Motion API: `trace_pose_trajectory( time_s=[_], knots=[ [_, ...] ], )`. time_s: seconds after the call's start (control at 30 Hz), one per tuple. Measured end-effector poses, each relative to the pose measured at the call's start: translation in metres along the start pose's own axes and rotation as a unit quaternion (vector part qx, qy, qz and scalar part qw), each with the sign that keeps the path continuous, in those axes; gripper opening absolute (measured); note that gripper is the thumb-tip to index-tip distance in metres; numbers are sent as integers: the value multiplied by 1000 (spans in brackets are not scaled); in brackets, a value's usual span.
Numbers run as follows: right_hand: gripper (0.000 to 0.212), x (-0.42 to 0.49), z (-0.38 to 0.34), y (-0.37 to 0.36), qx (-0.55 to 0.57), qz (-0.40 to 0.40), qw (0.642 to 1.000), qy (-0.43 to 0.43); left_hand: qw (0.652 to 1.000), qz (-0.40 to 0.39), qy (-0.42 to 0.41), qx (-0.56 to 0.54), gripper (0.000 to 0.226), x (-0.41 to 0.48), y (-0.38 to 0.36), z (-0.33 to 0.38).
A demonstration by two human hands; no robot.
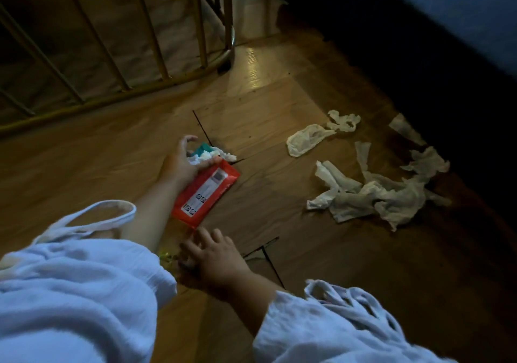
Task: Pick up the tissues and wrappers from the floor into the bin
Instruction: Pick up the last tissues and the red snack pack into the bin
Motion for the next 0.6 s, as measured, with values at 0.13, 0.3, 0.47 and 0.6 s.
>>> trace_pose_trajectory(
  time_s=[0.13, 0.3, 0.47, 0.6],
  knots=[
    [40, -10, 11, 5, 23, -38, 999, -2, 998, 8, 16, 56, 64, -4, -6, 1],
    [39, -54, 60, 38, 212, 115, 959, -146, 996, 14, 20, 91, 62, -8, -29, 6],
    [42, -90, 150, 89, 95, 302, 897, -308, 999, -49, -4, -6, 49, -11, -52, 34],
    [83, -88, 190, 117, 65, 158, 875, -452, 995, -85, 5, -54, 45, -17, -66, 63]
  ],
)
Point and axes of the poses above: each hand's wrist, its own x-axis towards the middle knuckle, its own y-axis out of the back of the hand, z = x × y, the point moved 1 cm from there along x, towards the middle knuckle, and after that the axes turned 7 degrees about y, right-handed, at the moved point
